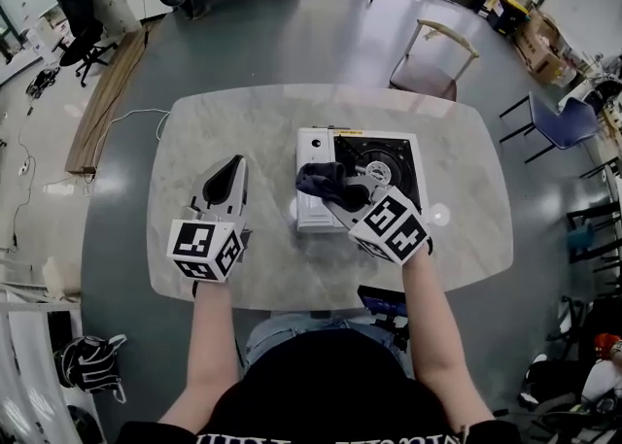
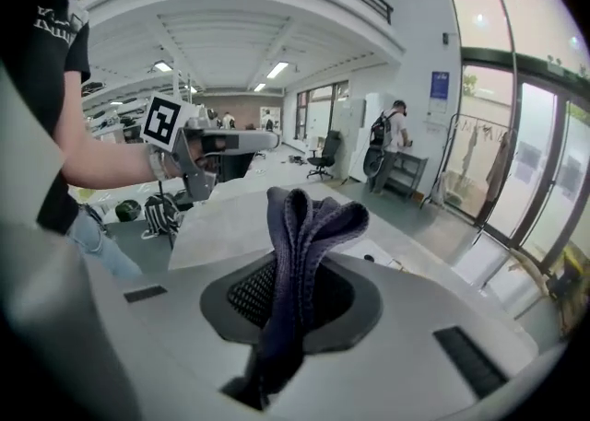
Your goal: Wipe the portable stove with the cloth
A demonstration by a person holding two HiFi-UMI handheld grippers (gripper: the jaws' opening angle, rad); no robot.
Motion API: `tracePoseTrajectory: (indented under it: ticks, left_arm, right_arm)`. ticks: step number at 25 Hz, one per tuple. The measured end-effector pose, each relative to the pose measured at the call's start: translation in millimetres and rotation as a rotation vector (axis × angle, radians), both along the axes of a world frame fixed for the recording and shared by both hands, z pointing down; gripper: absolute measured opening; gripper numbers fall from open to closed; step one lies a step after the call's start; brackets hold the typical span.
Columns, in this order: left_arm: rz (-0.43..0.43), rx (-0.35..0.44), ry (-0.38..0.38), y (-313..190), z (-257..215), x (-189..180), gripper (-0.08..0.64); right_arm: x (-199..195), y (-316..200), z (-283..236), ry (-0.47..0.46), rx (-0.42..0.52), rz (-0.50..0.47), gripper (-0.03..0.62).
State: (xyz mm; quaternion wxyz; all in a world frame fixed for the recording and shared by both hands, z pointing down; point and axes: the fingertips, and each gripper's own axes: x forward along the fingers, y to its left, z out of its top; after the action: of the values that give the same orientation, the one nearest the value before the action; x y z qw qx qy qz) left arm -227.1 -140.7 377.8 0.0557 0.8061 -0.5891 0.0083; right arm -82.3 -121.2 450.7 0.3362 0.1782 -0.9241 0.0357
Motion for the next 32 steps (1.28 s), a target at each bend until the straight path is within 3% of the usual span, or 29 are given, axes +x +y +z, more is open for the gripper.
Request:
tracePoseTrajectory:
  ticks: [10, 14, 22, 28, 32]
  left_arm:
    - [-0.077, 0.067, -0.021, 13, -24, 57, 0.011]
    - [-0.119, 0.082, -0.028, 13, -28, 71, 0.011]
    - [-0.164, 0.107, -0.083, 4, -42, 109, 0.011]
    - [-0.243, 0.134, -0.093, 8, -54, 100, 0.011]
    - [-0.267, 0.140, -0.100, 12, -62, 84, 0.011]
  right_arm:
    - [68, -31, -81, -0.386, 0.147, 0.187, 0.064]
    - [107, -42, -93, -0.404, 0.216, 0.253, 0.064]
    - [201, -63, -97, -0.413, 0.251, 0.400, 0.063]
    - [269, -79, -99, -0.416, 0.284, 0.527, 0.064]
    - [292, -83, -100, -0.423, 0.297, 0.600, 0.064]
